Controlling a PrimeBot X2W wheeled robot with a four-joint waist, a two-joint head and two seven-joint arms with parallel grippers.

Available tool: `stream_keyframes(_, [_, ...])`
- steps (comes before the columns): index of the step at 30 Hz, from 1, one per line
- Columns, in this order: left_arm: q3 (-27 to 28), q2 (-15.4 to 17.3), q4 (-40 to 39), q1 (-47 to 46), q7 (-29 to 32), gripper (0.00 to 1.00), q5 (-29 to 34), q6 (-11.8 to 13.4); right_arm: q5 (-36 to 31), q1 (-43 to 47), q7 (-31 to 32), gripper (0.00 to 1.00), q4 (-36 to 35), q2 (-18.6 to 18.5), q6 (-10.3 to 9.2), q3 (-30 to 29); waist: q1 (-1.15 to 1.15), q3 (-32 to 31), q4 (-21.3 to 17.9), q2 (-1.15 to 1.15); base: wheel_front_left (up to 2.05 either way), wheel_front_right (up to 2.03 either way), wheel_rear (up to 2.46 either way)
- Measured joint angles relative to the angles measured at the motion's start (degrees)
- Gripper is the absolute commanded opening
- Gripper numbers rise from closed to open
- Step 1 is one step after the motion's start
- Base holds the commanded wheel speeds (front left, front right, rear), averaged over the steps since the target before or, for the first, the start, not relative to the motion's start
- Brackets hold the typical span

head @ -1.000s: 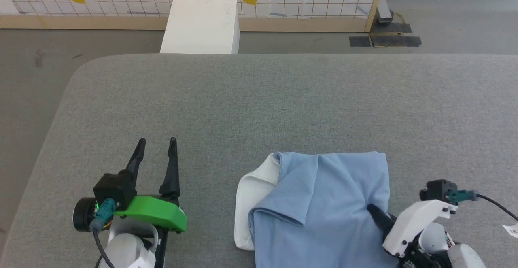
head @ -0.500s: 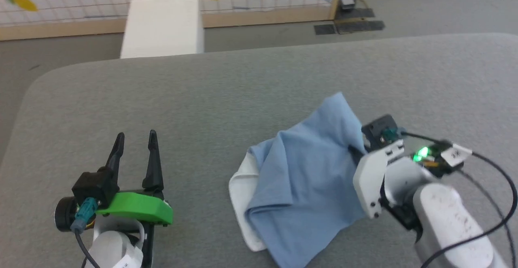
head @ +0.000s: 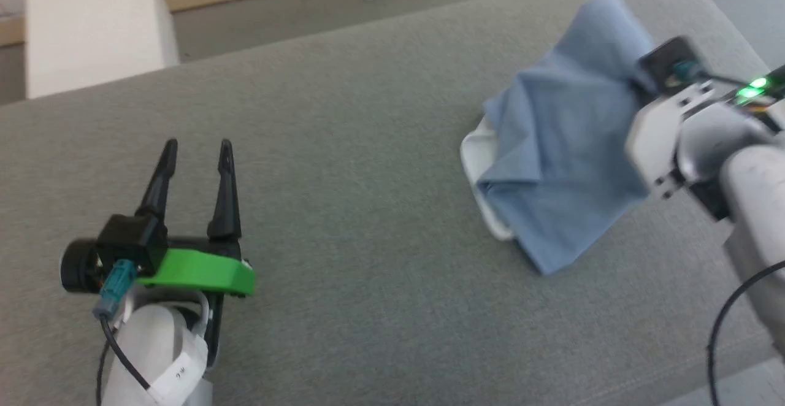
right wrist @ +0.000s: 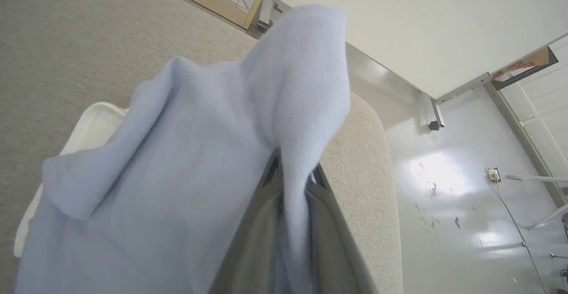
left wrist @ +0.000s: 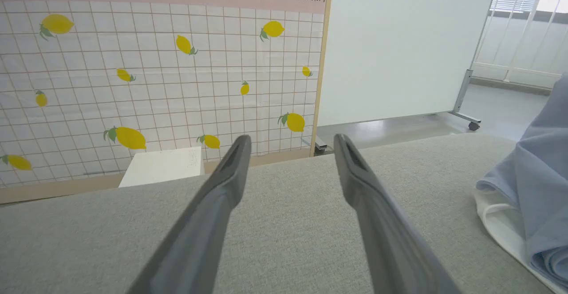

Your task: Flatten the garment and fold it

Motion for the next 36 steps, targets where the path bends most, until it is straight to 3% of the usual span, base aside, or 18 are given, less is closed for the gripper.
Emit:
stream_keyframes(15, [-1.91, 6.82, -4.16, -5.87, 1.99, 1.00, 1.03, -0.52, -10.43, -9.31, -13.65, 0.00, 16.77, -3.80, 0.00, -18.26, 0.01, 14.44, -6.46, 0.00, 0.00, 0.00, 0.00])
stream_keyframes(24, [-3.20, 7.84, -5.76, -8.06, 3.11, 1.00, 1.00, -0.51, -18.95, -10.51, -18.00, 0.00, 20.05, -4.34, 0.00, -30.80, 0.01, 20.28, -4.54, 0.00, 0.00, 0.00, 0.00])
stream_keyframes(30, [-3.18, 7.99, -5.23, -8.01, 3.01, 1.00, 0.85, -0.43, -23.48, -10.72, -21.16, 0.00, 20.68, -2.75, 0.00, -35.06, 0.01, 20.99, -2.06, 0.00, 0.00, 0.00, 0.00])
stream_keyframes(32, [-3.24, 7.91, -4.58, -7.98, 2.63, 1.00, 0.73, -0.38, -24.71, -10.71, -21.14, 0.43, 21.20, -2.57, 0.00, -35.86, 0.01, 20.45, -1.63, 0.00, 0.00, 0.00, 0.00])
stream_keyframes(33, [-3.72, 7.28, -3.15, -7.85, 2.00, 1.00, 0.38, -0.10, -25.88, -10.56, -20.78, 1.00, 21.63, -2.59, 0.00, -37.43, 0.00, 19.02, -1.16, 0.00, 0.00, 0.00, 0.00])
stream_keyframes(36, [-4.34, 5.95, -1.54, -7.51, 1.10, 1.00, -0.13, 0.09, -26.27, -9.64, -22.27, 1.00, 21.11, -2.72, 0.00, -38.32, 0.00, 17.00, -0.62, 0.00, 0.00, 0.00, 0.00])
